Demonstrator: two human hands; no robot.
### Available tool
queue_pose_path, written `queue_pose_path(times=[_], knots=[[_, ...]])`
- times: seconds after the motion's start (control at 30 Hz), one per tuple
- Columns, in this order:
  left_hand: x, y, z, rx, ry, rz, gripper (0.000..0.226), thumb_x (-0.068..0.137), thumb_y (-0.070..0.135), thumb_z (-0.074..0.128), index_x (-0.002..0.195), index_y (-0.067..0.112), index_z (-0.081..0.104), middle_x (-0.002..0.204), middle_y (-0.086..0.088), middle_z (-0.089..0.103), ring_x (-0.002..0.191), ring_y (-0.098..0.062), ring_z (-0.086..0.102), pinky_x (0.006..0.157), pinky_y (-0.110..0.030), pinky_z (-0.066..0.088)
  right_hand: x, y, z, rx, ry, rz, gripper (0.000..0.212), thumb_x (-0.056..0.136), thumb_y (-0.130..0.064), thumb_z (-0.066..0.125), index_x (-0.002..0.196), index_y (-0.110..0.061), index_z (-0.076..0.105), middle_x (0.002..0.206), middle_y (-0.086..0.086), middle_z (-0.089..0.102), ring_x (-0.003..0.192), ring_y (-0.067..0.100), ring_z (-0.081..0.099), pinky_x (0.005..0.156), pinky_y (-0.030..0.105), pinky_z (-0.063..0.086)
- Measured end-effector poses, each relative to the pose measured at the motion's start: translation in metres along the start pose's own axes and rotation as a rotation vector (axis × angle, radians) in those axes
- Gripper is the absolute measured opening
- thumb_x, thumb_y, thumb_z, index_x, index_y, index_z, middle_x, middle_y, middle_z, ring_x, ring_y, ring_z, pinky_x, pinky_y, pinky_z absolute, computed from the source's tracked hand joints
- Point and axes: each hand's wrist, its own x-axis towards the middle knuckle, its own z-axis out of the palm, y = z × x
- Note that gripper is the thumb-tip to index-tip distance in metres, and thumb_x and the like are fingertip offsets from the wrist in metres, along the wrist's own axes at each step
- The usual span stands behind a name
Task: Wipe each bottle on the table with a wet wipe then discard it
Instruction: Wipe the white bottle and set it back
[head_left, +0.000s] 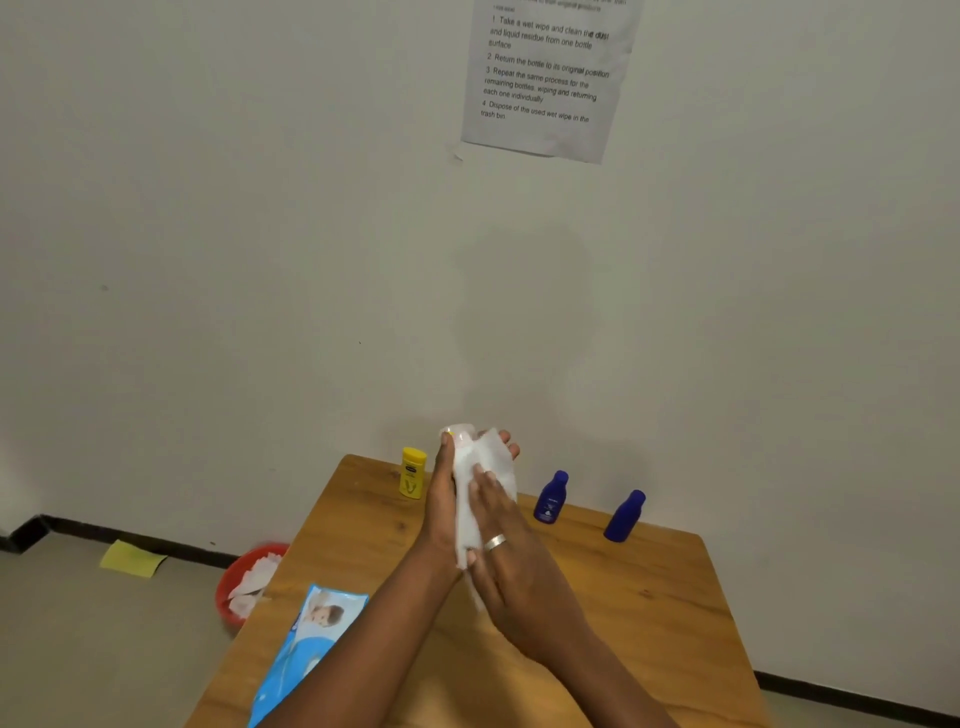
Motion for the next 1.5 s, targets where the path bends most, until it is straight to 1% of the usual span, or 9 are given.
queue_pose_path(times=[0.13,0.27,0.37,0.8,1.0,1.2,1.3,1.37,1.5], knots=[[-0.005,0.002,0.021,0.195,0.056,0.229,0.048,0.088,0.045,0.061,0.125,0.015,0.052,0.129,-0.005,0.063,0.11,-0.027,0.061,0.093,-0.043,0.052,0.016,0.002,-0.002,0.78,0.223,0.605,0.061,0.092,-0.053,0.038,0.144,-0.021,0.035,0.13,0.002,0.057,0.11,0.006,0.061,0.086,0.021,0.055],[-0.008,-0.002,0.031,0.689,-0.062,0.383,0.07,0.078,0.045,0.069,0.139,0.028,0.037,0.128,0.021,0.053,0.108,-0.002,0.06,0.081,-0.018,0.054,0.034,0.007,-0.012,1.669,0.463,0.918,0.03,0.101,-0.03,0.045,0.122,-0.012,0.057,0.115,0.018,0.067,0.112,0.031,0.062,0.103,0.047,0.047],[-0.006,0.002,0.029,0.857,-0.165,0.442,0.069,0.085,0.031,0.07,0.142,0.026,0.031,0.139,0.022,0.042,0.117,0.012,0.047,0.084,-0.005,0.045,0.025,0.011,-0.014,1.804,0.338,0.99,0.034,0.1,-0.024,0.046,0.128,-0.006,0.053,0.126,0.024,0.061,0.119,0.035,0.058,0.103,0.049,0.048],[-0.004,-0.004,0.023,0.956,-0.178,0.407,0.066,0.079,0.051,0.068,0.132,0.036,0.033,0.12,0.006,0.06,0.11,-0.01,0.06,0.094,-0.031,0.054,0.012,0.022,-0.024,1.539,0.313,1.148,0.034,0.093,-0.018,0.058,0.125,-0.006,0.056,0.121,0.027,0.063,0.112,0.04,0.061,0.097,0.053,0.05],[0.003,0.015,0.003,1.113,-0.127,0.455,0.064,0.083,0.04,0.071,0.134,0.033,0.032,0.115,0.018,0.052,0.106,-0.001,0.054,0.086,-0.016,0.048,0.008,0.036,-0.053,0.858,0.241,1.158,0.035,0.096,-0.03,0.056,0.122,-0.006,0.054,0.113,0.02,0.062,0.101,0.036,0.061,0.087,0.047,0.053],[0.005,0.006,0.001,1.319,-0.11,0.502,0.066,0.08,0.046,0.071,0.134,0.028,0.037,0.121,0.009,0.054,0.105,-0.01,0.055,0.085,-0.031,0.053,0.04,0.022,-0.093,0.402,0.228,0.579,0.031,0.102,-0.034,0.04,0.1,-0.012,0.061,0.082,0.01,0.06,0.071,0.014,0.054,0.062,0.02,0.044],[0.003,0.002,0.012,1.296,-0.145,0.523,0.048,0.081,0.038,0.066,0.124,0.027,0.047,0.112,0.009,0.061,0.099,-0.007,0.061,0.08,-0.038,0.055,0.05,0.017,-0.078,0.234,0.008,0.409,0.038,0.102,-0.039,0.037,0.121,-0.016,0.06,0.117,0.004,0.067,0.099,0.012,0.064,0.086,0.03,0.053],[0.004,0.003,0.014,1.278,-0.148,0.514,0.04,0.082,0.034,0.061,0.119,0.029,0.049,0.106,0.012,0.061,0.097,-0.004,0.062,0.081,-0.038,0.056,0.051,0.018,-0.064,0.043,-0.078,0.338,0.044,0.104,-0.036,0.033,0.145,-0.021,0.04,0.156,-0.003,0.035,0.132,0.014,0.048,0.108,0.035,0.045],[0.004,0.007,0.008,1.286,-0.13,0.5,0.032,0.082,0.029,0.062,0.113,0.028,0.054,0.1,0.013,0.064,0.093,-0.004,0.064,0.079,-0.037,0.057,0.037,0.019,-0.055,-0.13,-0.13,0.225,0.057,0.105,-0.026,0.034,0.153,-0.032,0.002,0.163,-0.011,0.003,0.145,0.013,0.028,0.113,0.028,0.037]])
